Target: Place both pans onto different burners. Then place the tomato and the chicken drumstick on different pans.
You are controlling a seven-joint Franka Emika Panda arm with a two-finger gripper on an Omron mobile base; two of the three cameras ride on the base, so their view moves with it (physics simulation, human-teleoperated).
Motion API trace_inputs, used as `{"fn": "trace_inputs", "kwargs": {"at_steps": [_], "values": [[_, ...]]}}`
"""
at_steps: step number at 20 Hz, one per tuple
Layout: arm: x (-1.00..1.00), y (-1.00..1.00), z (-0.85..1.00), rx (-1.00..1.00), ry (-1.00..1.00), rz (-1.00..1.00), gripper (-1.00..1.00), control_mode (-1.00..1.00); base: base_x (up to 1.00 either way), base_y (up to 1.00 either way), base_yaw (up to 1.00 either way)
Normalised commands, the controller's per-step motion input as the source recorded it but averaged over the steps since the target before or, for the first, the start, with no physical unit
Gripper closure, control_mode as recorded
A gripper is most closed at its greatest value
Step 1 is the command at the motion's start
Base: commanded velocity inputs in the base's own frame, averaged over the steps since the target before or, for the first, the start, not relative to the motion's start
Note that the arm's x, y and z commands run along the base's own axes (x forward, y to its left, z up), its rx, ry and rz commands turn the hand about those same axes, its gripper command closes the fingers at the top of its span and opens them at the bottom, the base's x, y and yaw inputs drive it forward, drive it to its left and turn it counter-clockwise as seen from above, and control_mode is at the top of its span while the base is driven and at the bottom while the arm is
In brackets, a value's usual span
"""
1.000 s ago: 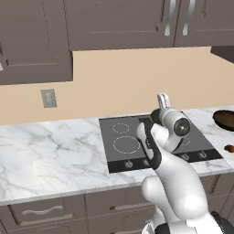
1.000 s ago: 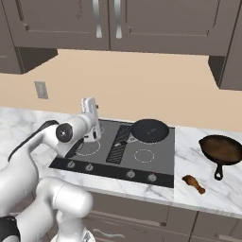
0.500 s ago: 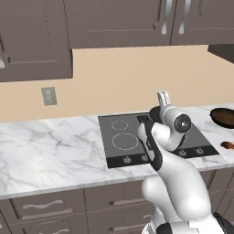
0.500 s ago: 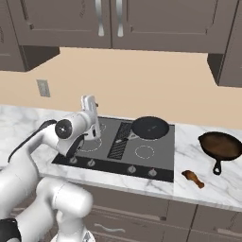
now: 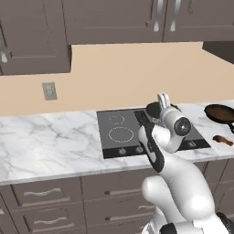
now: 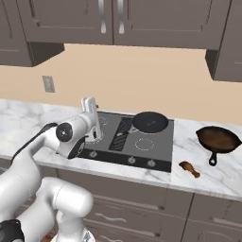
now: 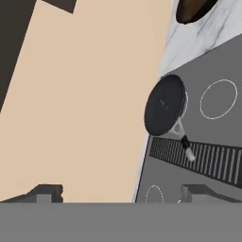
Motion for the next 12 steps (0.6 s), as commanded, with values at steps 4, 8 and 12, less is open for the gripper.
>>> {"fn": "trace_inputs", "kwargs": {"at_steps": [4, 8, 12], "values": [[0.00, 0.00, 0.00, 0.00, 0.00, 0.00, -1.00, 1.00, 0.00, -0.61, 0.01], [0.00, 0.00, 0.00, 0.00, 0.00, 0.00, -1.00, 1.00, 0.00, -0.67, 0.00], [0.00, 0.00, 0.00, 0.00, 0.00, 0.00, -1.00, 1.00, 0.00, -0.65, 0.01]]}}
